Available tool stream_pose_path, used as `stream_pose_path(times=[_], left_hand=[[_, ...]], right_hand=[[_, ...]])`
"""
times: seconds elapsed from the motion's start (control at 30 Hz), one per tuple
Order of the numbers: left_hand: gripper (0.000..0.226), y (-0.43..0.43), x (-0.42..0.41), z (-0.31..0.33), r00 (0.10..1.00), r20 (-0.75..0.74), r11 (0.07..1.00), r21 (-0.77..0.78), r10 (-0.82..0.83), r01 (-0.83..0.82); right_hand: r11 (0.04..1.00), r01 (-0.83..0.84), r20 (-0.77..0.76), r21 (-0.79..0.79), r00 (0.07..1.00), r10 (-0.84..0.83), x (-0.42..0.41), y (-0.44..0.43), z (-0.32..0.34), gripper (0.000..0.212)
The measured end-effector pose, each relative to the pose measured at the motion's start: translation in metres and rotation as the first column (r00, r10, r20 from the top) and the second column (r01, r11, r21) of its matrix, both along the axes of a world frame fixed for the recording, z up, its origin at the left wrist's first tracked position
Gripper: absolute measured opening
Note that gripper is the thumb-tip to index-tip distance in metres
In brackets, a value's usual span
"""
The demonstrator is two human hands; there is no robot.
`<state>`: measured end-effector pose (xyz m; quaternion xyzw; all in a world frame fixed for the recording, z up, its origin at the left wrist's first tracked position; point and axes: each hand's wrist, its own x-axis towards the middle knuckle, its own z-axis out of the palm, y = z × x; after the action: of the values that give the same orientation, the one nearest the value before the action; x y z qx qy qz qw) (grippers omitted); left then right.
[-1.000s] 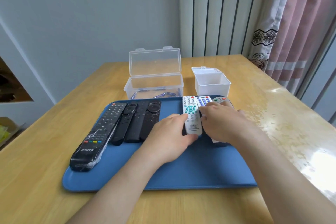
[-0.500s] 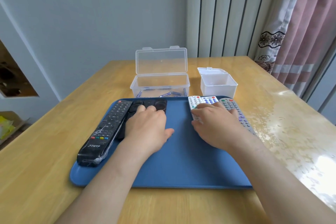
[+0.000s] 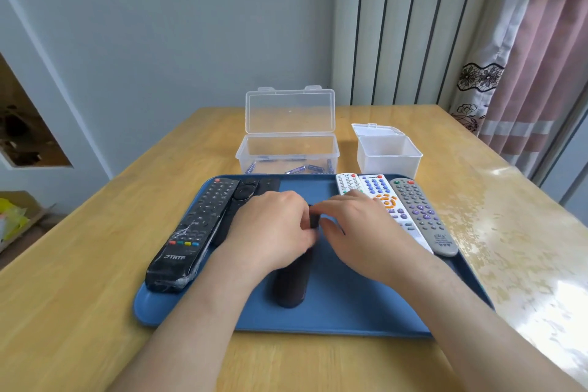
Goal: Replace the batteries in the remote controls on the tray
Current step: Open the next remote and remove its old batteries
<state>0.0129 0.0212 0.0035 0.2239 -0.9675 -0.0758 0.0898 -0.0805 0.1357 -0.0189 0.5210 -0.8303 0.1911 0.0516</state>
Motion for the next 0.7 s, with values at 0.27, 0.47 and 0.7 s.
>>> stream_pose_path(times=[0.27,0.47,0.7], left_hand=[[0.034,0.008,-0.005,-0.009,0.999,0.018,0.997,0.06,-0.038,0.037],[0.059,0.0,-0.008,-0.005,0.958,-0.261,0.945,0.326,0.121,-0.031],[0.076,0.007,-0.01,-0.006,0.869,-0.489,0.778,0.575,0.079,0.253]], right_hand=[[0.999,0.019,0.061,-0.039,0.998,-0.017,-0.001,-0.004,-0.002,0.03],[0.964,0.122,0.532,-0.238,0.846,0.024,0.009,-0.003,0.011,0.024],[0.885,0.311,0.932,-0.346,0.001,0.363,0.021,-0.006,0.015,0.026]])
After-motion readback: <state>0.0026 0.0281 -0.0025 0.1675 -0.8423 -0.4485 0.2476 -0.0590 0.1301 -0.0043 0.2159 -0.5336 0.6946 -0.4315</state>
